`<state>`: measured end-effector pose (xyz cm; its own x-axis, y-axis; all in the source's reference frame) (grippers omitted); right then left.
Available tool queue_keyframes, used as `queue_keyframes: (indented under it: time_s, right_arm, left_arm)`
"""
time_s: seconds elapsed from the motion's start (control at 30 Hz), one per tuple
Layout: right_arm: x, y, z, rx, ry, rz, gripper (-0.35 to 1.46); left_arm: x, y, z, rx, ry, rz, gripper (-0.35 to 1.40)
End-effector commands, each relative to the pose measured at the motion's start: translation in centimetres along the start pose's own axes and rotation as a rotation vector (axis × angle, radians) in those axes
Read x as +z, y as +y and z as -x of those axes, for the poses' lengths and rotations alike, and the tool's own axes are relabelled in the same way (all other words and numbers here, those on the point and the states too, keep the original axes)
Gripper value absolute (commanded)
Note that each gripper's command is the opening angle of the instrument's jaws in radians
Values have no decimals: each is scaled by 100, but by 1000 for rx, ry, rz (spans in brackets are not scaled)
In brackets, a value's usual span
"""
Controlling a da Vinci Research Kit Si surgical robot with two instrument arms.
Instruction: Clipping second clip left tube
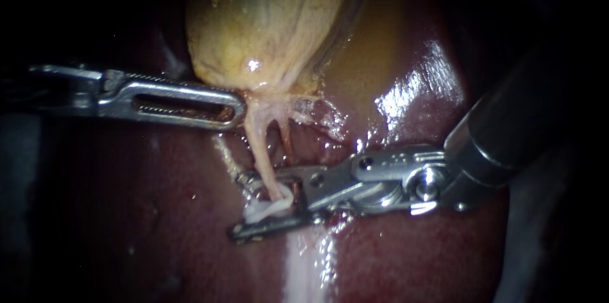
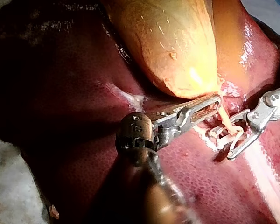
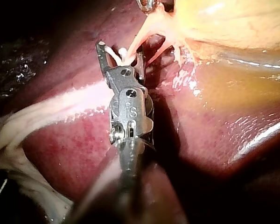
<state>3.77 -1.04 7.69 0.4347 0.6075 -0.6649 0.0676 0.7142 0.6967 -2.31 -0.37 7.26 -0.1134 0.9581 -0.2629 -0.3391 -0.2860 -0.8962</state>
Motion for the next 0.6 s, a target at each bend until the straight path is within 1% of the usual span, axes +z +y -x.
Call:
queue_keyframes:
  time_s: [0.03,0.1,0.13,0.2,0.23,0.33,0.47,0.6]
  right_arm:
    - [-1,1,1,7,0,1,40]
    - [-2,3,1,13,1,0,34]
    - [-3,4,2,24,1,-4,29]
    - [-4,4,2,35,-1,-17,8]
    - [-5,5,2,47,-4,-22,-12]
    - [-7,7,2,82,-2,-25,-35]
    - [-9,10,4,141,-2,-27,-35]
    - [-11,14,5,154,-10,-26,-35]
  left_arm:
    - [0,0,0,0,0,0,-35]
    - [0,0,0,0,0,0,-35]
    - [0,0,0,0,0,0,-35]
    - [0,0,0,0,0,0,-35]
    - [0,0,0,0,0,0,-35]
    - [0,0,0,0,0,0,-35]
    - [0,0,0,0,0,0,-35]
    - [0,-1,0,0,0,0,-35]
